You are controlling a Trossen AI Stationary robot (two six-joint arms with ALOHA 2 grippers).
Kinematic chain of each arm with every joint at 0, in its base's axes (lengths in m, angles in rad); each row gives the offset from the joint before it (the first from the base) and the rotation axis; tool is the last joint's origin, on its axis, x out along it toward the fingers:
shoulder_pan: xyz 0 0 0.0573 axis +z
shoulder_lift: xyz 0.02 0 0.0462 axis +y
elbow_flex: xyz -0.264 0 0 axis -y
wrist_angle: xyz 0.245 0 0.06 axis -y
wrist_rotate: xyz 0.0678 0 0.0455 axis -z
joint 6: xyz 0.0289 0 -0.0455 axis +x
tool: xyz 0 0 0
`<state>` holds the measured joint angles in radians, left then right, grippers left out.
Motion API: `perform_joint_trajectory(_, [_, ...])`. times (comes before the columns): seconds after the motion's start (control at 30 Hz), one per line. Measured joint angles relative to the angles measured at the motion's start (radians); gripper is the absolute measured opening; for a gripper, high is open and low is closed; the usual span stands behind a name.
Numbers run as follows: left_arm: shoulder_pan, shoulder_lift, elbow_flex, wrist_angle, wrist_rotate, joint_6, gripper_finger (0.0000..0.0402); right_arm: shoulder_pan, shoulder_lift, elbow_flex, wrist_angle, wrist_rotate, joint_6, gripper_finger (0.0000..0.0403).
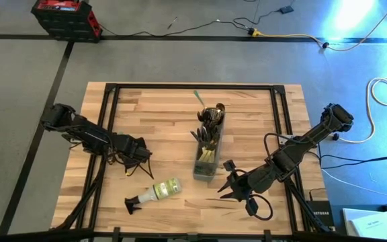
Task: Sort silverware
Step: Put the spoon into the silverware basket
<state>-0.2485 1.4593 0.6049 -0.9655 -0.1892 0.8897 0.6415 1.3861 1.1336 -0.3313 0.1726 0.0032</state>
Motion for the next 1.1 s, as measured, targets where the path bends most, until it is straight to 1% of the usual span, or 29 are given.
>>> perform_joint_trajectory(0.53, [0.001, -0.002, 0.004, 0.045, -0.002, -0.019, 0.0009, 0.0, 0.0, 0.0, 0.0, 0.0, 0.0, 0.0076])
perform_joint_trajectory(0.8, [-0.001, -0.002, 0.008, 0.071, -0.039, -0.018, 0.0009, 0.0, 0.0, 0.0, 0.0, 0.0, 0.0, 0.0076])
perform_joint_trajectory(0.93, [-0.003, 0.001, 0.047, 0.089, -0.051, -0.044, 0.0009, 0.0, 0.0, 0.0, -0.001, 0.0, 0.0, 0.0076])
perform_joint_trajectory(1.03, [-0.002, 0.002, 0.083, 0.159, -0.052, -0.06, 0.0009, 0.0, 0.0, 0.0, -0.001, 0.0, 0.0, 0.0076])
perform_joint_trajectory(1.1, [-0.003, 0.002, 0.095, 0.178, -0.053, -0.059, 0.0009, 0.0, 0.0, 0.0, -0.001, 0.0, 0.0, 0.0076])
